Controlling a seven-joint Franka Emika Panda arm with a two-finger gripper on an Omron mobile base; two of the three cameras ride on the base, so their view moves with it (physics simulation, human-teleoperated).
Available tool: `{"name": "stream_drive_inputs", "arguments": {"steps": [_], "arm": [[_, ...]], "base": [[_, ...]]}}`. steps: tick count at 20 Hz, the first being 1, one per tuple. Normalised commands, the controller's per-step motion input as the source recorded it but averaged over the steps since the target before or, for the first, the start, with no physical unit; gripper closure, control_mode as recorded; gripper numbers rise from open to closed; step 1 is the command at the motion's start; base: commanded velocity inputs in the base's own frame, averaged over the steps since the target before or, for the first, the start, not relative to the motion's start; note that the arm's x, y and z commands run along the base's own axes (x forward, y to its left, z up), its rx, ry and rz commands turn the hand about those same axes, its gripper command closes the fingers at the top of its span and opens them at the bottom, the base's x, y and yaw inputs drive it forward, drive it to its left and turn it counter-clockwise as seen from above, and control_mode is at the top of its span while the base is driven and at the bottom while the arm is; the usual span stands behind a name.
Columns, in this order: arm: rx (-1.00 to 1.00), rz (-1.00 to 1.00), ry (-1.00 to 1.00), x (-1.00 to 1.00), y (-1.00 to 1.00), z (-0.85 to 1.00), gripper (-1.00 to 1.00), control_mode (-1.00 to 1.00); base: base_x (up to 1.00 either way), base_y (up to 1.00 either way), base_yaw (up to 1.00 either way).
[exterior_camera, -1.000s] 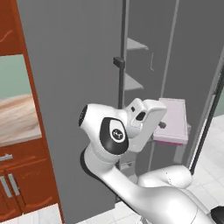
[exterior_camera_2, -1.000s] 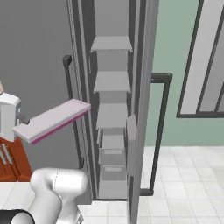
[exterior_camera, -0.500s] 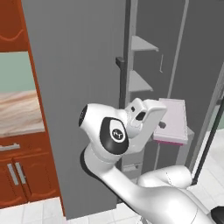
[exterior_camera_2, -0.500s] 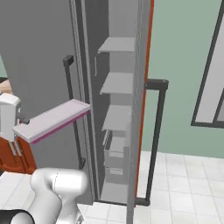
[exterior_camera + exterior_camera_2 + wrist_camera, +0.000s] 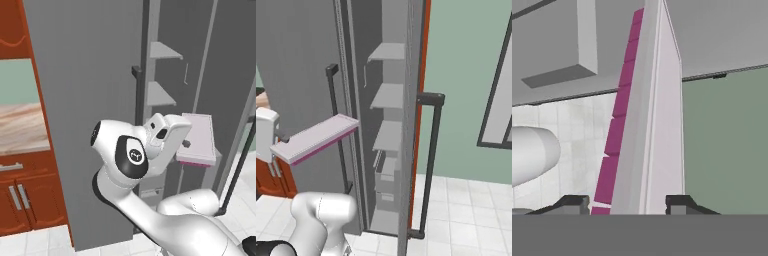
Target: The ice cube tray has been filled with water. Take the tray and place it in the freezer to make ice. Close the freezer door after placing the tray.
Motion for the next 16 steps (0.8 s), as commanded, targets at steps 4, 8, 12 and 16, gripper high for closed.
{"name": "stream_drive_inputs", "arguments": {"steps": [4,8,12,16], "arm": [[0.0,0.0,0.0,0.0,0.0,0.0,1.0,1.0],[0.0,0.0,0.0,0.0,0.0,0.0,1.0,1.0],[0.0,0.0,0.0,0.0,0.0,0.0,1.0,1.0],[0.0,0.0,0.0,0.0,0.0,0.0,1.0,1.0]], "base": [[0.4,0.0,-0.05],[0.43,0.0,-0.2],[0.42,0.05,-0.27],[0.41,0.0,-0.21]]}}
